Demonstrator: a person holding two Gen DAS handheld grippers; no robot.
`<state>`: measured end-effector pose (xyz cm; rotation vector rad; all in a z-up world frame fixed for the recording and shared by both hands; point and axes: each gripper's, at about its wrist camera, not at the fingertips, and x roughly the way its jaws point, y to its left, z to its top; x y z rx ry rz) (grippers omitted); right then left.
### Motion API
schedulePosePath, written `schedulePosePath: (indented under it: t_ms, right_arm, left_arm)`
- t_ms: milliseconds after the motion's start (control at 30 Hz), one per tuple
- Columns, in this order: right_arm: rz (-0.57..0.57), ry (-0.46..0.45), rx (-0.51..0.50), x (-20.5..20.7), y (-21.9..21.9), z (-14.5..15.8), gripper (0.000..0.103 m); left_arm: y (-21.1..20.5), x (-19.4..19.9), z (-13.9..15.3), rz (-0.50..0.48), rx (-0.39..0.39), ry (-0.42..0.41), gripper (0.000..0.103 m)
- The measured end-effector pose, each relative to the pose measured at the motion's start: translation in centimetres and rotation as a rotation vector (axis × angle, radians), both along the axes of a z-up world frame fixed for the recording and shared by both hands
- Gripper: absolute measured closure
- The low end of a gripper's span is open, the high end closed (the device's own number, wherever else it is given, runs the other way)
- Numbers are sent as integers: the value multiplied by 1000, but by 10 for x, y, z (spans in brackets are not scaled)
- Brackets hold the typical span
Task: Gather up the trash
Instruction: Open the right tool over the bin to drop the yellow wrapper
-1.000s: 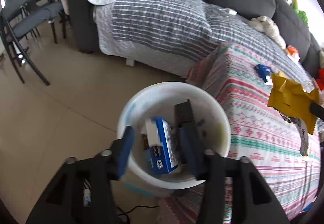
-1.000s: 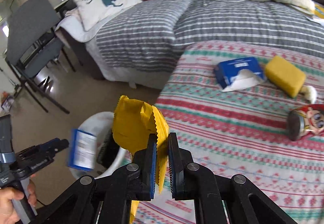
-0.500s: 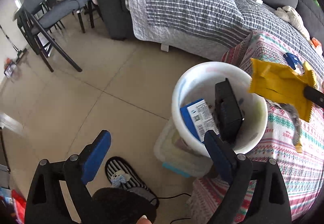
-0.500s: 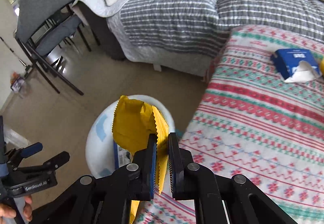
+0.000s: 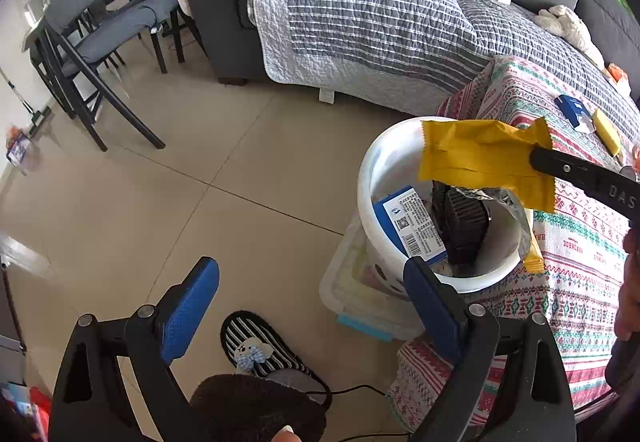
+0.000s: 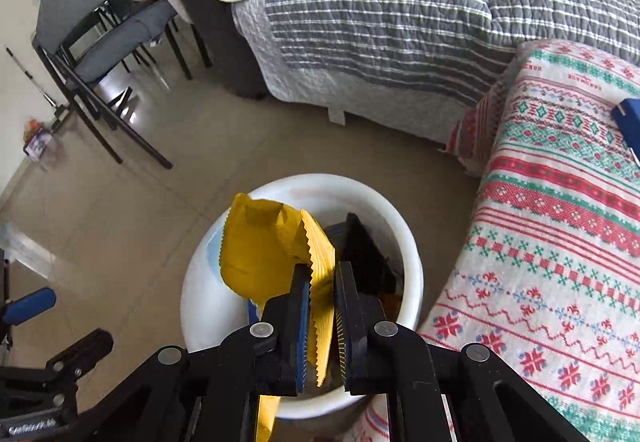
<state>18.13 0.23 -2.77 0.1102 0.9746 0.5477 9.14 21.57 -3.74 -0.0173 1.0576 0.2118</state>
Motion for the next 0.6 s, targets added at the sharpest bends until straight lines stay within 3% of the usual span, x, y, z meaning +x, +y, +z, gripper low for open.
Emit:
schedulePosePath:
  t_ms: [33,100,133,167,300,600]
  right_arm:
    - [2,1,-5,0,0,-1,90]
    - [-3,6,-22,-1,0,0,71]
    - [-13,2,-25,-2,-3,2,55]
    - [-21,-7,-28,-3,-6,4,51]
    - [-45,-16,-48,-7,-23,13,48]
    - [-140,-41,-124,-20,-83,29,28]
  left_arm:
    - [-1,0,0,0,-1,0,8]
    - [-2,0,0,-4,-4,0,8]
    - [-4,0,1,-6,-5,-1,8]
    - [-5,-1,1,-8,-5,-2,8]
    - [-14,-1,4,-25,-5,-9,8]
    - [-41,1,11,-64,-22,-14,5]
